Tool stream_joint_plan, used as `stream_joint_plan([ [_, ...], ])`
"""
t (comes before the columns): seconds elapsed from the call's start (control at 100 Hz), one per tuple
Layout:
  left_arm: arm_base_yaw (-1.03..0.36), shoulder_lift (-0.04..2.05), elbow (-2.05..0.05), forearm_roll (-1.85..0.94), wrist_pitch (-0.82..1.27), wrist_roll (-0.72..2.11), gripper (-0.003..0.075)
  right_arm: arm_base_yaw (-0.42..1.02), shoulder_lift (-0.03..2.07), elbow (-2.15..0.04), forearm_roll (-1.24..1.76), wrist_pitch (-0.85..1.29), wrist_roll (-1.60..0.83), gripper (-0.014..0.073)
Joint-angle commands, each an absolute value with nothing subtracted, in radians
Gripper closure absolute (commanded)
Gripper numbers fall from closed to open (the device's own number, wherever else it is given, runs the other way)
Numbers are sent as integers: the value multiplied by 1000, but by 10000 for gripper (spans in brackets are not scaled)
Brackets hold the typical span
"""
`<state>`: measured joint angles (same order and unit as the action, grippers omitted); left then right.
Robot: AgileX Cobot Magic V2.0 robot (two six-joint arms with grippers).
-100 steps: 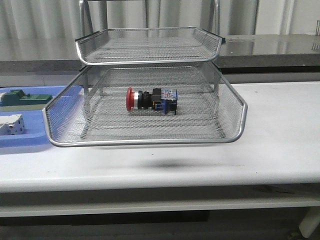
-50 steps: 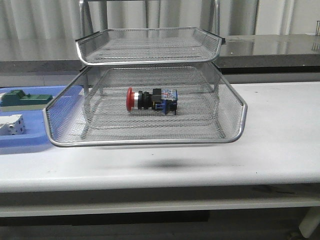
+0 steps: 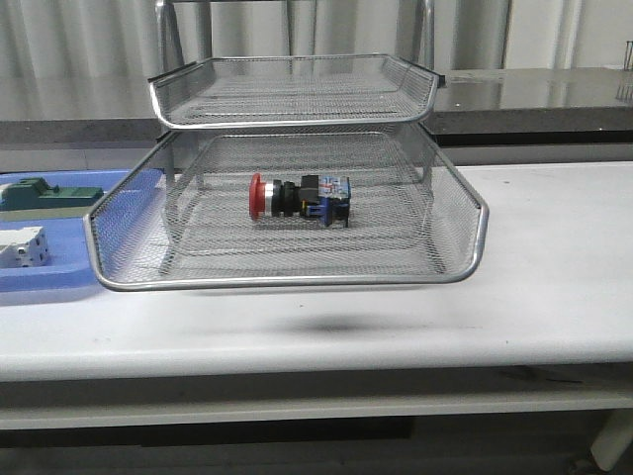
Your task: Place button on rack with both arms
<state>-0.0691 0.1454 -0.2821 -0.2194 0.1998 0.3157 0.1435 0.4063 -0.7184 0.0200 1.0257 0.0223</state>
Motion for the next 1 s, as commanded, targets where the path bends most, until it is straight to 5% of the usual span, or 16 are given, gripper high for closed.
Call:
stream_joint_plan([
  [0.0, -68, 156, -310, -234, 114, 303, 365, 139, 416, -750, 9, 968, 21, 662],
  [0.29, -68, 156, -310, -234, 114, 303, 740, 139, 416, -750, 9, 968, 21, 662],
  [0.99, -68, 156, -310, -234, 114, 303, 741, 139, 416, -750, 9, 960, 21, 662],
])
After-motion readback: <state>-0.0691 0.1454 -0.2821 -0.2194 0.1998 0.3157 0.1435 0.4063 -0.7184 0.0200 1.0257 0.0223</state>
